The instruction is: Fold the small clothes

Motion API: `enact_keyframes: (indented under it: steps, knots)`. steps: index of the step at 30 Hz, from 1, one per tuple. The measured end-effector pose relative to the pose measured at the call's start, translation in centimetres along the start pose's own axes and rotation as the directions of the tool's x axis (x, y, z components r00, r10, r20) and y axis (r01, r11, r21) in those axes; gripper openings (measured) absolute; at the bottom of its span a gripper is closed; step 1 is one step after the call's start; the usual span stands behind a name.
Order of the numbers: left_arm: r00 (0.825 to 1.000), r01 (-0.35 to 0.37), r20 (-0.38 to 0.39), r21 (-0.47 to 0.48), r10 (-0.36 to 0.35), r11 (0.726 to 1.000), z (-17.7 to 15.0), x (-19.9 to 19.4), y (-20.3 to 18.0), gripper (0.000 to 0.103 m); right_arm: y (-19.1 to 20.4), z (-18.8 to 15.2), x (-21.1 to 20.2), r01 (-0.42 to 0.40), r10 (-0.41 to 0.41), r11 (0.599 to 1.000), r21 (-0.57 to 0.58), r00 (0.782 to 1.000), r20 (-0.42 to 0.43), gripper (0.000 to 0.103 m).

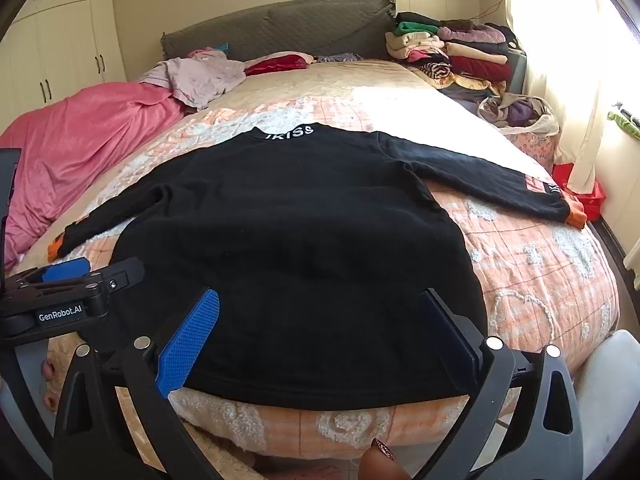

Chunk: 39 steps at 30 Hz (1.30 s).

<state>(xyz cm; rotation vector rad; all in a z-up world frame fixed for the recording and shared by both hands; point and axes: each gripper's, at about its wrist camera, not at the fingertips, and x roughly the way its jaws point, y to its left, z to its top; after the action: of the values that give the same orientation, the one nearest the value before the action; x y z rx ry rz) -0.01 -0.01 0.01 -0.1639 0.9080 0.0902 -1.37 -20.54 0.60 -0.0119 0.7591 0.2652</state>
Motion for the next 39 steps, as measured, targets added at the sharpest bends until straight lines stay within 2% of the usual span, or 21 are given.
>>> enact_keyframes:
  steps: [39]
  knots:
    - [1.0,-0.007,0.001,0.013,0.007,1.0,-0.1,0.0,-0.2,0.094,1.4,0.1,-0.2,0.015,-0.015,1.0,-0.024,1.0,0.002,0.099]
